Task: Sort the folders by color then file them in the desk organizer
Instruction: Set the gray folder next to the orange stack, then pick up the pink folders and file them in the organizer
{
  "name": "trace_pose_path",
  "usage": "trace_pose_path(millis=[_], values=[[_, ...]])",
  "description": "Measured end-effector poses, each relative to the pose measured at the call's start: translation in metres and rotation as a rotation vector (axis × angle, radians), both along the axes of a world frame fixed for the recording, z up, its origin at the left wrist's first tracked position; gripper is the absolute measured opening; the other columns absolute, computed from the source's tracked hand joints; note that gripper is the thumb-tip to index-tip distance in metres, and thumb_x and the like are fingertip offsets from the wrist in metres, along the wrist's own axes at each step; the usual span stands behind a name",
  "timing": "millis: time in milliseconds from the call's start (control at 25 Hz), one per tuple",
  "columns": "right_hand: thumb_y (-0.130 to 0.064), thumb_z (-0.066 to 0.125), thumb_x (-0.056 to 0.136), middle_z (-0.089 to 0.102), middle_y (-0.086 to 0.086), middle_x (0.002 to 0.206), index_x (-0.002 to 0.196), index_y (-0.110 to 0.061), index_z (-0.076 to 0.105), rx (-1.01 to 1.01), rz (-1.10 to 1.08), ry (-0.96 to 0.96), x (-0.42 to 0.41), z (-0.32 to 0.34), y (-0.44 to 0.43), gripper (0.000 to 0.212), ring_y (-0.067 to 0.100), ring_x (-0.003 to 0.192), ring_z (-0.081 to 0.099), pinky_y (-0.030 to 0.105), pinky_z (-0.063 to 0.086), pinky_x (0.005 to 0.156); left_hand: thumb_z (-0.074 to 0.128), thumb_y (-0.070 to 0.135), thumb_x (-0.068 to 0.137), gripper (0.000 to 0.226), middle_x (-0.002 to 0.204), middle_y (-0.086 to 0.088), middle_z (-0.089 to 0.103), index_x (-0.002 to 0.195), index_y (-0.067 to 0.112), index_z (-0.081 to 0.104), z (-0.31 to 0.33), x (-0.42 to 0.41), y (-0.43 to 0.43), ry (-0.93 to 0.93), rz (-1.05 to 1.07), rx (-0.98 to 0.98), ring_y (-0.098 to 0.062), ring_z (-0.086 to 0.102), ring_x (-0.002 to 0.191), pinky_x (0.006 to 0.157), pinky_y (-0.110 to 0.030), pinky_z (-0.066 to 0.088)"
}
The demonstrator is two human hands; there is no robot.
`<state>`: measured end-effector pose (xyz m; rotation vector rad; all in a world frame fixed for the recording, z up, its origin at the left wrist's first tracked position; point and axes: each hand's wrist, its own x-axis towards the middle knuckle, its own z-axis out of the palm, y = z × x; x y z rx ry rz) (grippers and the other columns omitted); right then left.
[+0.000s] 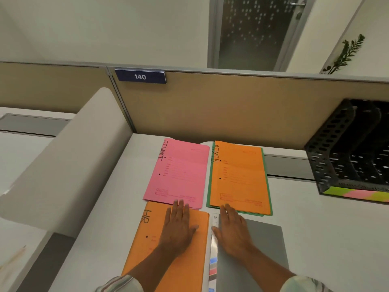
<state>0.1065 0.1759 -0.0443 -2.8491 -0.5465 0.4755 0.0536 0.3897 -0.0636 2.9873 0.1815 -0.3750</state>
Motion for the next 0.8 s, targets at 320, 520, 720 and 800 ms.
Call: trace_pose_path(millis=[320,520,720,800], values=[[-0.058,0.035,0.104,0.006,0.011,0.173,0.165,-0.012,0.007,0.071,0.105,0.033,0.072,-0.011,0.096,0.082,0.026,0.159,0.009,0.041,0.012,0.129,0.035,0.054,0.109,0.081,0.177,-0.016,-0.004,0.169,0.01,0.0,-0.005,0.084,0.085,0.003,0.212,-0.109,-0.036,-0.004,0.164,0.131,-0.048,-0.001],[-0.061,0.037,0.104,0.008,0.012,0.173,0.165,-0.008,0.011,0.077,0.111,0.176,0.092,-0.018,0.118,0.084,0.025,0.16,0.009,0.041,0.015,0.129,0.049,0.042,0.106,0.081,0.173,-0.019,0.02,0.167,0.005,0.01,0.0,0.111,0.117,-0.004,0.504,-0.196,-0.038,0.022,0.159,0.13,-0.049,0.024],[-0.065,0.032,0.103,0.006,0.016,0.173,0.165,-0.01,0.012,-0.023,0.17,0.216,0.092,-0.021,0.125,0.085,0.031,0.159,0.008,0.044,0.013,0.129,0.057,0.032,0.105,0.066,0.144,-0.015,0.056,0.158,0.005,0.031,0.007,0.131,0.133,-0.023,0.611,-0.31,-0.032,0.057,0.13,0.104,-0.049,0.056],[-0.066,0.032,0.103,0.007,0.016,0.173,0.165,-0.01,0.011,-0.028,0.17,0.216,0.092,-0.02,0.126,0.086,0.032,0.159,0.009,0.044,0.013,0.129,0.06,0.031,0.104,0.046,0.13,-0.013,0.064,0.142,0.006,0.048,0.013,0.138,0.134,-0.043,0.636,-0.332,-0.031,0.066,0.115,0.094,-0.049,0.061]])
